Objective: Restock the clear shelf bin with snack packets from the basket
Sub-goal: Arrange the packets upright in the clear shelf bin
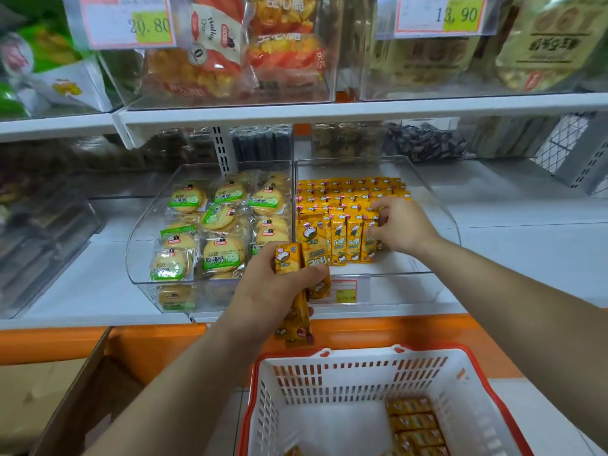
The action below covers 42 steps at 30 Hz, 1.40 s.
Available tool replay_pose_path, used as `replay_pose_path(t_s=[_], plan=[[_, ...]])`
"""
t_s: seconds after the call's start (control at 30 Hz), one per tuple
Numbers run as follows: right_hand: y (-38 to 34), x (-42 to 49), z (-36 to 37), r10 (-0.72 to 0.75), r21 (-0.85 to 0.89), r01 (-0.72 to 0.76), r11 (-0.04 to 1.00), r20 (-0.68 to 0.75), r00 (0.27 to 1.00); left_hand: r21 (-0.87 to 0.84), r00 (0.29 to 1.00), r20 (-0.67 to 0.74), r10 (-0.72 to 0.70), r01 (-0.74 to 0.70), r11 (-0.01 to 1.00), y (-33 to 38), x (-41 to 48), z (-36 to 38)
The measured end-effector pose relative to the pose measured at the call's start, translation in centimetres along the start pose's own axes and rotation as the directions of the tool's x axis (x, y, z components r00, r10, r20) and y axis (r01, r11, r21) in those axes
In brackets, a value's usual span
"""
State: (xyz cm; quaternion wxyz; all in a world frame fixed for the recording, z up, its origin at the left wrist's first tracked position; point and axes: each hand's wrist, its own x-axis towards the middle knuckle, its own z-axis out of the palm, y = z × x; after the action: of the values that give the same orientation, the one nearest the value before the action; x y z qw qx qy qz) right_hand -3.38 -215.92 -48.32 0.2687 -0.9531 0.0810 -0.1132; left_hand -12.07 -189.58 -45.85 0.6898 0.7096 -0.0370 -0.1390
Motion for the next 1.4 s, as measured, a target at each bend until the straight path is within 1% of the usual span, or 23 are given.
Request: replay_pose_path(t_s=[0.07, 0.1, 0.13, 0.17, 0.23, 0.27, 0.33, 0.4, 0.43, 0.57, 0.63, 0.7, 0.8, 0.87, 0.9, 0.93, 0.97, 1.07, 1.1, 1.2, 1.33, 1.4], plan=[[-0.8, -1.6, -1.8, -0.050, -0.052, 0.049, 0.997, -0.034, 0.998, -0.001, 1.000, -0.001, -0.004, 0.004, 1.000, 0.1, -0.2, 0.2], [-1.3, -2.8, -2.8, -0.075, -0.026, 0.074, 0.997, -0.046, 0.996, 0.002, 1.000, 0.003, -0.006, 0.006, 1.000, 0.1, -0.3, 0.3], [-1.7, -4.1, -3.7, -0.093, 0.052, 0.095, 0.994, -0.043, 0.995, 0.008, 1.000, 0.011, -0.007, 0.007, 1.000, 0.1, -0.5, 0.5], [-2.1, -5.6, -4.6, -0.100, 0.181, 0.102, 0.978, -0.020, 0.995, 0.015, 1.000, 0.020, -0.007, 0.007, 1.000, 0.1, -0.7, 0.6], [-2.8, -8.6, -5.8, -0.121, 0.457, 0.078, 0.886, 0.065, 0.990, 0.041, 0.999, 0.042, 0.000, -0.002, 0.999, 0.0, -1.1, 1.2], [-3.2, -10.0, -6.1, -0.142, 0.542, 0.065, 0.838, 0.101, 0.985, 0.057, 0.998, 0.057, 0.005, -0.008, 0.998, 0.0, -1.4, 1.5], [-3.9, -12.0, -6.1, -0.181, 0.624, 0.051, 0.780, 0.147, 0.972, 0.087, 0.995, 0.095, 0.017, -0.025, 0.996, -0.1, -1.9, 2.3], [-4.5, -13.1, -6.0, -0.203, 0.666, 0.033, 0.745, 0.178, 0.963, 0.105, 0.990, 0.136, 0.035, -0.050, 0.993, -0.3, -2.4, 3.2], [-4.7, -13.4, -6.0, -0.217, 0.668, 0.040, 0.743, 0.184, 0.959, 0.106, 0.988, 0.151, 0.039, -0.055, 0.993, -0.4, -2.7, 3.6], [-5.0, -14.2, -6.8, -0.315, 0.563, 0.146, 0.814, 0.215, 0.925, 0.107, 0.979, 0.201, 0.019, -0.042, 0.993, -0.8, -3.7, 4.4], [-4.6, -14.2, -7.6, -0.320, 0.561, 0.161, 0.812, 0.197, 0.927, 0.094, 0.981, 0.192, 0.014, -0.033, 0.995, -0.7, -4.2, 4.5], [-4.1, -13.9, -8.5, -0.238, 0.649, 0.082, 0.757, 0.156, 0.959, 0.066, 0.991, 0.137, 0.000, -0.009, 0.998, -0.4, -4.5, 4.2], [-3.0, -13.7, -9.3, -0.087, 0.803, -0.081, 0.591, 0.163, 0.983, 0.026, 0.999, 0.039, -0.024, 0.023, 0.999, -0.1, -4.4, 3.5], [-2.9, -14.0, -8.7, -0.036, 0.865, -0.197, 0.461, 0.240, 0.970, -0.010, 0.999, 0.018, -0.029, 0.029, 1.000, -0.1, -4.3, 3.3], [-3.1, -14.3, -8.2, -0.034, 0.879, -0.252, 0.404, 0.289, 0.957, -0.032, 0.999, 0.016, -0.029, 0.030, 0.999, -0.2, -4.3, 3.3], [-3.4, -14.6, -7.6, -0.048, 0.879, -0.293, 0.377, 0.334, 0.941, -0.045, 0.999, 0.020, -0.027, 0.028, 0.999, -0.3, -4.3, 3.6], [-3.7, -15.0, -6.9, -0.073, 0.865, -0.313, 0.392, 0.368, 0.927, -0.052, 0.999, 0.023, -0.024, 0.025, 0.998, -0.4, -4.3, 3.9], [-4.6, -16.0, -5.1, -0.125, 0.791, -0.287, 0.540, 0.413, 0.902, -0.077, 1.000, 0.011, -0.002, 0.003, 0.997, -0.6, -3.8, 4.6], [-4.9, -16.2, -4.7, -0.121, 0.778, -0.280, 0.562, 0.412, 0.903, -0.083, 1.000, 0.009, 0.015, -0.015, 0.996, -0.6, -3.6, 4.6], [-5.4, -16.5, -4.3, -0.094, 0.767, -0.284, 0.576, 0.407, 0.909, -0.042, 0.997, 0.041, 0.058, -0.056, 0.998, -0.7, -3.3, 4.2], [-5.1, -16.1, -4.7, -0.150, 0.733, -0.228, 0.640, 0.410, 0.899, 0.024, 0.992, 0.107, 0.071, -0.073, 0.997, -0.8, -3.0, 3.6], [-4.6, -15.6, -4.9, -0.154, 0.730, -0.209, 0.651, 0.396, 0.905, 0.064, 0.991, 0.118, 0.059, -0.067, 0.996, -0.6, -2.8, 3.2]])
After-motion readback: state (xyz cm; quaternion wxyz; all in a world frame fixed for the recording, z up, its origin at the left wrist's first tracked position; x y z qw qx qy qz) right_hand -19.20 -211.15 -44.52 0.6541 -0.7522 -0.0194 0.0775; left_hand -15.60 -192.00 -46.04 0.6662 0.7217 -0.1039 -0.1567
